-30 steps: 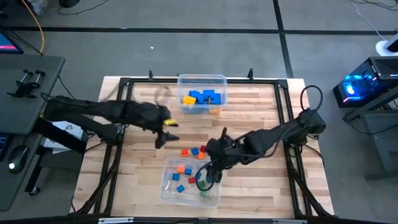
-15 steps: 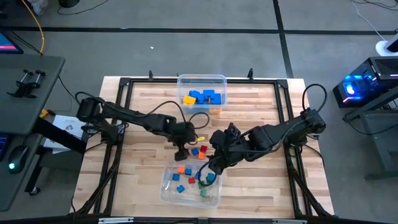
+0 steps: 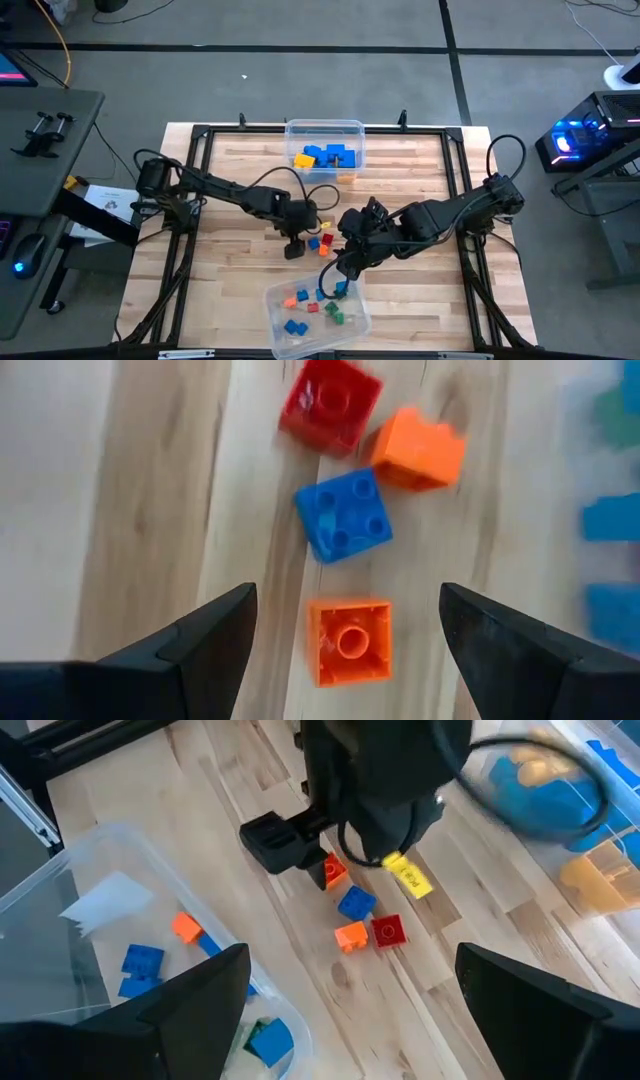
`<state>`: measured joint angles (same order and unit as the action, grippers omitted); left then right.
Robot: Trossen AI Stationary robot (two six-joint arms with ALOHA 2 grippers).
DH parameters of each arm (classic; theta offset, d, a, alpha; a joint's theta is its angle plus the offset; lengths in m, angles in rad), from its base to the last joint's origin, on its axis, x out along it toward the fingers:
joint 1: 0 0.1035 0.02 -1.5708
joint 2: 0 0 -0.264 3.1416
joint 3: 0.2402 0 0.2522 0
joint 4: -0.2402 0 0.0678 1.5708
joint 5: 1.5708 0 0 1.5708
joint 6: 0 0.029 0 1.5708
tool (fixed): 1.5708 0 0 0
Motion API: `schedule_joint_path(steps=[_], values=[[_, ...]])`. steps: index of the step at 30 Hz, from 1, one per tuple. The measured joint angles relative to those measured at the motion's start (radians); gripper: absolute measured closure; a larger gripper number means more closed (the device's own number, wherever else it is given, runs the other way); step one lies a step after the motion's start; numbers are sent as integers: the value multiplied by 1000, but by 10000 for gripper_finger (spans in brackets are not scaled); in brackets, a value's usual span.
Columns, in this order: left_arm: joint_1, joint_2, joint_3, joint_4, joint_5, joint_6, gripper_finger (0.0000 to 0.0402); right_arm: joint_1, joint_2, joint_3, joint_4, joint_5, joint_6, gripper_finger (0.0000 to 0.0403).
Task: Sort blocks by size
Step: Put the small orange game piece into the bottom transparent bin
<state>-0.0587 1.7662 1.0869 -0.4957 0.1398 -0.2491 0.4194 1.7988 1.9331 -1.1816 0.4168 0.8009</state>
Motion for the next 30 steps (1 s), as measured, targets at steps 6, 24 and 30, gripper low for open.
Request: schedule_joint_path(steps=[6, 24, 30], values=[[0, 12, 0, -62, -8, -8, 103, 0, 0, 0, -7, 0, -10, 55], [-76, 107, 5, -22, -137, -44, 125, 0, 0, -1, -20, 3, -23, 55], [-77, 105, 4, -51, -176, -30, 239, 0, 0, -1, -23, 3, -23, 55]])
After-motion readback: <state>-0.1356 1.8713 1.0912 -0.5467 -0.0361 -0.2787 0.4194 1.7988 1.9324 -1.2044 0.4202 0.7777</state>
